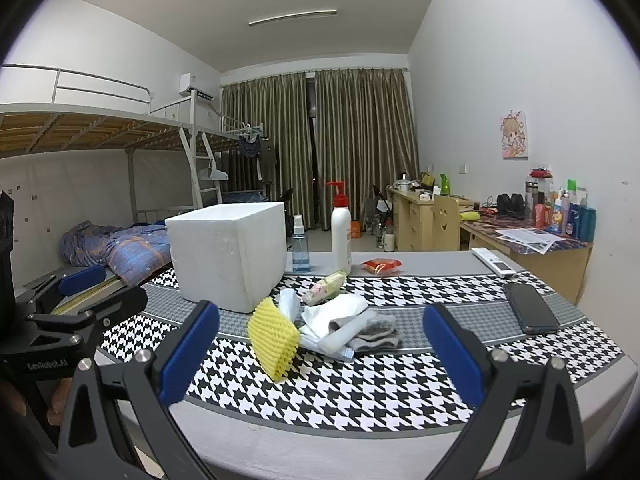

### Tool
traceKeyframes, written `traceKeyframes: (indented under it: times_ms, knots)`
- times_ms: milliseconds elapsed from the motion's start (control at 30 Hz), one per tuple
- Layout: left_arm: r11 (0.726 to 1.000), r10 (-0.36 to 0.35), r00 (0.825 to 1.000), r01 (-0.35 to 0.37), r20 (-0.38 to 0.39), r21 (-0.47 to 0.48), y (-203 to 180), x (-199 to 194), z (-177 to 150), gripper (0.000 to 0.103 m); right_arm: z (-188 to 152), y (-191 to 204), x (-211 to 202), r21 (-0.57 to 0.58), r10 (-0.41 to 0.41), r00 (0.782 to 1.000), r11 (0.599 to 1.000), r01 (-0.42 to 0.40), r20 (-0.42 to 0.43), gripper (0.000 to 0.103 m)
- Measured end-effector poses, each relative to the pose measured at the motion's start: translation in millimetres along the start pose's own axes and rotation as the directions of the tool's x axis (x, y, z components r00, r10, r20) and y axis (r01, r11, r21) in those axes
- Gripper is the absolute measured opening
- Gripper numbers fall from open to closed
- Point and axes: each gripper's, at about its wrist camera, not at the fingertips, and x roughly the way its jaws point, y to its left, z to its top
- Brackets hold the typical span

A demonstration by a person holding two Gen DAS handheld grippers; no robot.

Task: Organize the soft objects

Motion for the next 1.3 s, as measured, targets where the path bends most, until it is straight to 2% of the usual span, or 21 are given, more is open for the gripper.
traceKeyframes:
  times_ms: [1300]
  knots:
    - [1.0,-0.007,0.999,0.008,-0.041,0.024,4.9,13.2,2.5,0.102,1.2,-6.3,13.4,0.003,-0.012,1.0,1.0,0.012,-0.023,0.103]
